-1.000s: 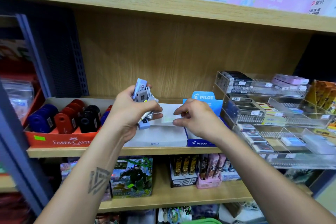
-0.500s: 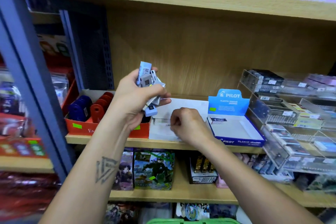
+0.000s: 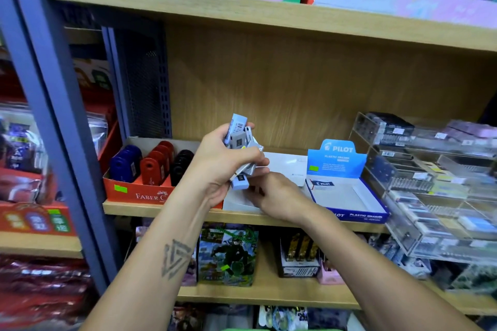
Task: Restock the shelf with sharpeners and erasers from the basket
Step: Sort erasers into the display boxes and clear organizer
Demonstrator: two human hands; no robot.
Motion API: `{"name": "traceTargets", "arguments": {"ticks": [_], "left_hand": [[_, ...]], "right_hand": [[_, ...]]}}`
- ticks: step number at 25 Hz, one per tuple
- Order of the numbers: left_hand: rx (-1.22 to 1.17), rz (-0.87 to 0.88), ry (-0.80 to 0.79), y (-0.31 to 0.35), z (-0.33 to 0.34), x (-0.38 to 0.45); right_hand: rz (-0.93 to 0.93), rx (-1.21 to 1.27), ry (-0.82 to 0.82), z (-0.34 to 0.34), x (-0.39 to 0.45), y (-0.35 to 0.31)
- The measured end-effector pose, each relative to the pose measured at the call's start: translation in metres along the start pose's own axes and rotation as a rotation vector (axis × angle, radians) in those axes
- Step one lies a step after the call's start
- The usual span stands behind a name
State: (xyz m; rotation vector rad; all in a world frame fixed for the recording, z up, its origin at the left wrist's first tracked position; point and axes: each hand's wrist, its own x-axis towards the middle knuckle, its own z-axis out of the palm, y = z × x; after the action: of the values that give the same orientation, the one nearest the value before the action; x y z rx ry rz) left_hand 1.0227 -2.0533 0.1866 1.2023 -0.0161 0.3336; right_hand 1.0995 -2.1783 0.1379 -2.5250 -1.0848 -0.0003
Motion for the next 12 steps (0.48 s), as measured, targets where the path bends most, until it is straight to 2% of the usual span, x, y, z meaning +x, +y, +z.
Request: {"name": "traceTargets", "arguments": {"ticks": [3, 5, 8, 12], "left_hand": [[-0.015, -0.010, -0.020, -0.002, 0.004, -0.001], [-0.029, -0.025, -0.034, -0.004, 0.005, -0.002], [-0.073, -0.077, -0.057, -0.005, 0.005, -0.002], [-0.170, -0.163, -0.126, -0.009, 0.005, 0.000]], "right_hand": [[-0.023, -0.136, -0.166, 0.001, 0.007, -0.011], [-0.033, -0.087, -0.158, -0.004, 0.006, -0.013], [-0.004, 0.120, -0.074, -0.016, -0.013, 0.000], [-0.069, 0.036, -0.110, -0.017, -0.034, 0.017]]}}
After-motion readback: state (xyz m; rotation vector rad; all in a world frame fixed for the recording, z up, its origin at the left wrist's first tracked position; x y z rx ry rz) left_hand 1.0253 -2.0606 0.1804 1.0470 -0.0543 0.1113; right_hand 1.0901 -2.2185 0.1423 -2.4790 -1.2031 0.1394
